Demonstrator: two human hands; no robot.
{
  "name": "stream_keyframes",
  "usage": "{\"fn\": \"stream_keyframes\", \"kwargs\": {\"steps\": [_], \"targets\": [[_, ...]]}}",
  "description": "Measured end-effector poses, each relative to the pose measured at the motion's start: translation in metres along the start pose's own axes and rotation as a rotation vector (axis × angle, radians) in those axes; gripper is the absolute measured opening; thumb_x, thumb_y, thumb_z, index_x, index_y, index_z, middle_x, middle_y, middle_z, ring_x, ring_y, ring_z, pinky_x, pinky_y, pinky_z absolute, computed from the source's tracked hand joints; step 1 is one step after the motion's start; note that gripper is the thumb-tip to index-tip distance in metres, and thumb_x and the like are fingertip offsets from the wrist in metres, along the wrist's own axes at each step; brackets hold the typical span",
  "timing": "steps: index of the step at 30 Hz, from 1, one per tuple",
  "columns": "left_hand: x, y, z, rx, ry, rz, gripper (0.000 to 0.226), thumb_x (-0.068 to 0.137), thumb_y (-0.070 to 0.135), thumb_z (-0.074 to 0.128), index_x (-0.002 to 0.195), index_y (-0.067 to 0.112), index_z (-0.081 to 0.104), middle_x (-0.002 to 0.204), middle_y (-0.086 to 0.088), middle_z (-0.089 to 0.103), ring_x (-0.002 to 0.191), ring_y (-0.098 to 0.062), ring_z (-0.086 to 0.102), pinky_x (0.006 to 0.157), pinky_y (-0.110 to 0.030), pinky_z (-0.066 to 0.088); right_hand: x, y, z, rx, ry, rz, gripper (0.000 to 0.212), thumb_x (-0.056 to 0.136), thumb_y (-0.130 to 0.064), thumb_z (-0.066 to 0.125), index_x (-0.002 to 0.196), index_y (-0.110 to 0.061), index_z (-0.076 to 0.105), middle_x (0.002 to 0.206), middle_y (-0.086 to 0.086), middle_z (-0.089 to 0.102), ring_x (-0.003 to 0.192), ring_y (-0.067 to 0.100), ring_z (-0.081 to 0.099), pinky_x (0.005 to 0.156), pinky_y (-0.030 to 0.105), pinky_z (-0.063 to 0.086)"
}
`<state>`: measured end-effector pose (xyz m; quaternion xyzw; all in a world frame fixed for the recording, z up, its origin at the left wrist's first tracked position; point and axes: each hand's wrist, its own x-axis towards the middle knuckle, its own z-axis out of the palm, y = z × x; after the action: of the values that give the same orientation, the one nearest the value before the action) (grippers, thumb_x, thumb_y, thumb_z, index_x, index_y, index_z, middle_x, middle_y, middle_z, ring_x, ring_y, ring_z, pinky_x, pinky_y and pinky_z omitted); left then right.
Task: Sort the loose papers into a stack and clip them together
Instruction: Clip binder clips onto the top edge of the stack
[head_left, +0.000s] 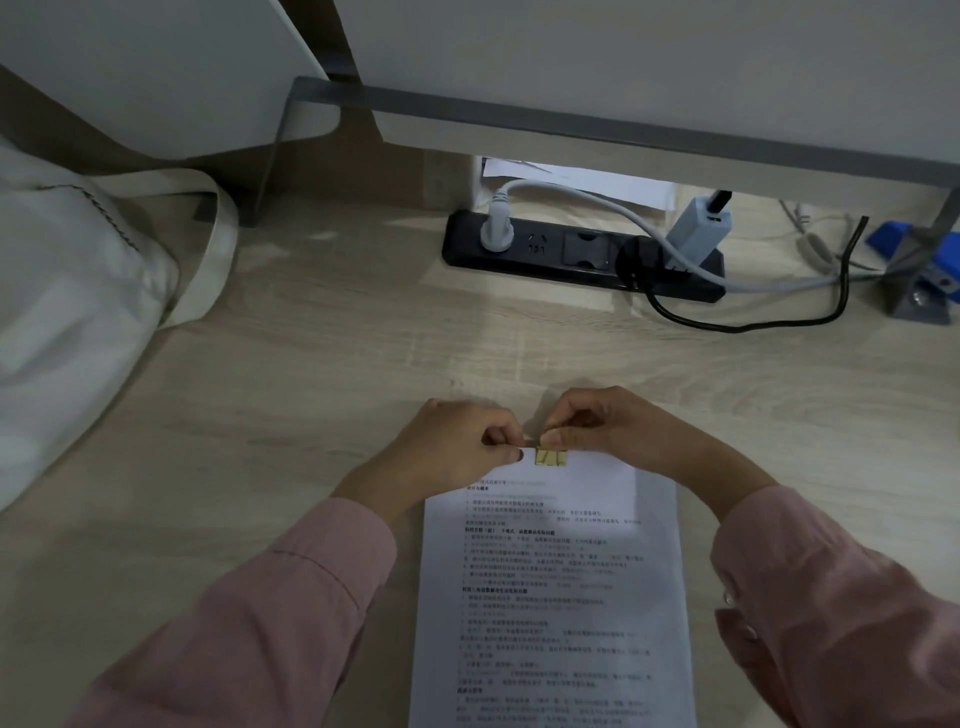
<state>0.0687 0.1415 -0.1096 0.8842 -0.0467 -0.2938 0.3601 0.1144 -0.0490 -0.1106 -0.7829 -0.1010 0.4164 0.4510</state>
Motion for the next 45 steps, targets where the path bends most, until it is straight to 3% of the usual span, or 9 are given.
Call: {"fn": "stream_keyframes", "kwargs": {"steps": [11,15,18,22,25,29,35,42,45], "targets": [[-0.002,-0.003,0.003,0.007,0.047,0.002,0.012,0.086,0.025,0.061,0.095,0.023,0.069,0.094,0.008,0.069,0.085,-0.003,0.059,0.072,-0.007,0.040,-0.010,-0.004,0.001,-0.016,0.001,0.068,0.018,0.084,-0.026,0.065,0.100,-0.018,0.068,0.095,-0.012,0.065,0.080,-0.011,0.061,0.069,0.003,0.044],[-0.007,0.007,0.007,0.070,0.147,0.054,0.016,0.089,0.022,0.055,0.102,0.018,0.065,0.107,0.005,0.064,0.101,-0.012,0.058,0.091,-0.028,0.045,-0.040,0.008,-0.008,-0.005,0.323,0.065,0.012,0.087,-0.028,0.060,0.096,-0.024,0.066,0.095,-0.010,0.067,0.087,0.000,0.061,0.072,0.007,0.045],[-0.005,0.023,0.014,0.154,0.217,0.114,0.024,0.092,0.023,0.050,0.115,0.018,0.057,0.122,0.007,0.054,0.115,-0.013,0.046,0.096,-0.028,0.036,-0.076,0.032,-0.018,-0.061,0.563,0.106,0.010,0.090,-0.020,0.056,0.091,-0.022,0.065,0.095,-0.005,0.067,0.087,0.005,0.061,0.071,0.015,0.043],[0.005,0.042,0.035,0.240,0.157,0.167,0.033,0.093,0.030,0.048,0.125,0.021,0.050,0.129,0.006,0.048,0.120,-0.014,0.041,0.098,-0.027,0.032,-0.128,0.067,-0.016,-0.140,0.696,0.222,0.010,0.089,-0.017,0.057,0.085,-0.023,0.065,0.097,0.004,0.064,0.081,0.012,0.059,0.064,0.013,0.042],[0.014,0.052,0.049,0.373,0.103,0.153,0.041,0.092,0.036,0.047,0.129,0.020,0.045,0.132,0.003,0.045,0.122,-0.017,0.039,0.098,-0.029,0.030,-0.153,0.086,-0.006,-0.215,0.706,0.327,0.005,0.083,-0.026,0.064,0.082,-0.027,0.060,0.093,0.006,0.059,0.071,0.011,0.056,0.061,0.017,0.043],[0.020,0.063,0.059,0.492,0.092,0.107,0.041,0.089,0.041,0.050,0.122,0.017,0.045,0.125,-0.001,0.046,0.117,-0.020,0.041,0.091,-0.030,0.031,-0.166,0.100,0.016,-0.262,0.586,0.367,0.024,0.075,-0.043,0.069,0.090,-0.034,0.052,0.091,-0.009,0.049,0.070,0.002,0.054,0.062,0.021,0.042],[0.024,0.071,0.060,0.494,0.038,0.042,0.041,0.082,0.041,0.060,0.112,0.016,0.047,0.119,-0.003,0.048,0.112,-0.022,0.045,0.091,-0.031,0.031,-0.160,0.111,0.034,-0.243,0.618,0.211,0.013,0.078,-0.018,0.071,0.078,-0.009,0.061,0.085,0.000,0.051,0.068,0.009,0.054,0.062,0.009,0.040],[0.018,0.078,0.051,0.342,-0.046,0.004,0.030,0.090,0.032,0.054,0.111,0.015,0.042,0.115,-0.002,0.056,0.102,-0.023,0.054,0.080,-0.027,0.029,-0.145,0.096,0.026,-0.048,0.714,0.168,0.023,0.074,-0.019,0.075,0.064,-0.006,0.058,0.083,0.006,0.056,0.068,0.025,0.059,0.063,0.023,0.045],[0.012,0.076,0.048,0.251,-0.042,0.024,0.021,0.093,0.024,0.049,0.111,0.017,0.041,0.112,-0.001,0.061,0.102,-0.021,0.056,0.080,-0.026,0.030,-0.134,0.081,0.018,0.109,0.712,0.169,0.022,0.077,-0.017,0.072,0.064,-0.002,0.061,0.072,0.009,0.066,0.063,0.018,0.061,0.059,0.019,0.047]]}}
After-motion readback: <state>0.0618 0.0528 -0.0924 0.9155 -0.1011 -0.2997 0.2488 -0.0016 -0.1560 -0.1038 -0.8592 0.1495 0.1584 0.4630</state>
